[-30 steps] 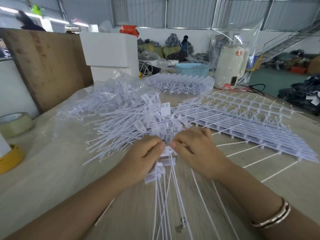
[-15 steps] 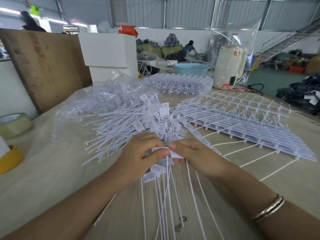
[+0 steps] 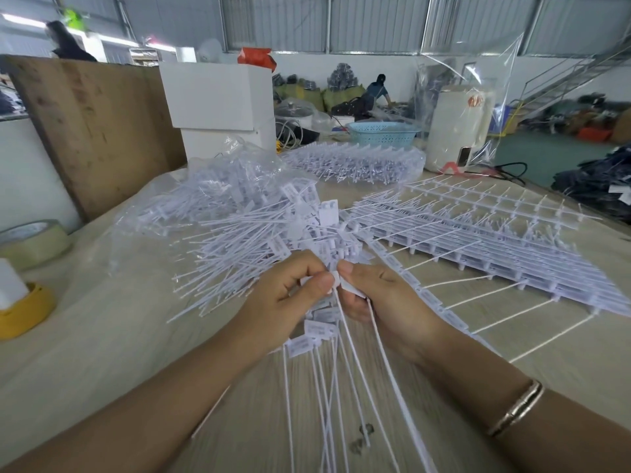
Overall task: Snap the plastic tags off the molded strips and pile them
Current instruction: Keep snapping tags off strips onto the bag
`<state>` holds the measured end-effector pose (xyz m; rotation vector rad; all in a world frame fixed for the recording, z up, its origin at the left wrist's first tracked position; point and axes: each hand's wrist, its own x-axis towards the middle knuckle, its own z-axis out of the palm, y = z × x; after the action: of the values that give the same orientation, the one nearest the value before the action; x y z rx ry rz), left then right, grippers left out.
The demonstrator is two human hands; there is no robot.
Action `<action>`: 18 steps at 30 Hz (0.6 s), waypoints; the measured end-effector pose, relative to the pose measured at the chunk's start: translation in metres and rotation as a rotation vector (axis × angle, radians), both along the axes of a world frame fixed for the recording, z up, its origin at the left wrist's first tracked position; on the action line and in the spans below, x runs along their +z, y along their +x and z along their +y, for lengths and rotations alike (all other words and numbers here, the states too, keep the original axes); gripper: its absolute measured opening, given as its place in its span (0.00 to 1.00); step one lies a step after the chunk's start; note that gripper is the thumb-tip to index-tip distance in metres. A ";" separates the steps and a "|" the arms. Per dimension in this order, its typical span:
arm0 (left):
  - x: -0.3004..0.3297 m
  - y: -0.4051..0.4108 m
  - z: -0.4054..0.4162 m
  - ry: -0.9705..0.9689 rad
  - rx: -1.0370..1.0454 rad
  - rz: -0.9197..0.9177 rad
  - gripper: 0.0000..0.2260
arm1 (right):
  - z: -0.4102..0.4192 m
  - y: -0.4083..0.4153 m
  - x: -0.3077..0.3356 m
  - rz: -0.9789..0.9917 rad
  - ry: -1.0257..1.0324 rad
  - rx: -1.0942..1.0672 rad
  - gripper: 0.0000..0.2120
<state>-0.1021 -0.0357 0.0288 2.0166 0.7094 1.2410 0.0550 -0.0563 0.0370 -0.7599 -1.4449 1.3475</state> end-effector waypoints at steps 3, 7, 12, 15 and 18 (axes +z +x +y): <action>-0.003 -0.001 -0.002 -0.159 -0.131 -0.080 0.11 | -0.002 -0.002 -0.002 0.045 0.014 0.053 0.23; -0.001 -0.001 -0.005 -0.391 -0.461 -0.342 0.15 | 0.000 0.006 0.000 0.200 -0.002 0.120 0.20; 0.000 -0.017 0.005 -0.046 -0.067 0.094 0.12 | 0.007 0.029 -0.001 0.030 0.051 -0.092 0.20; -0.004 -0.017 0.013 0.312 0.129 0.463 0.18 | 0.005 0.021 -0.004 -0.264 0.168 -0.210 0.18; -0.004 -0.017 0.013 0.442 0.326 0.665 0.20 | 0.000 0.010 -0.004 -0.494 0.372 -0.319 0.13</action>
<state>-0.1189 -0.0225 0.0249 2.8178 1.1917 0.9353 0.0649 -0.0560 0.0333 -1.0632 -1.7967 0.6419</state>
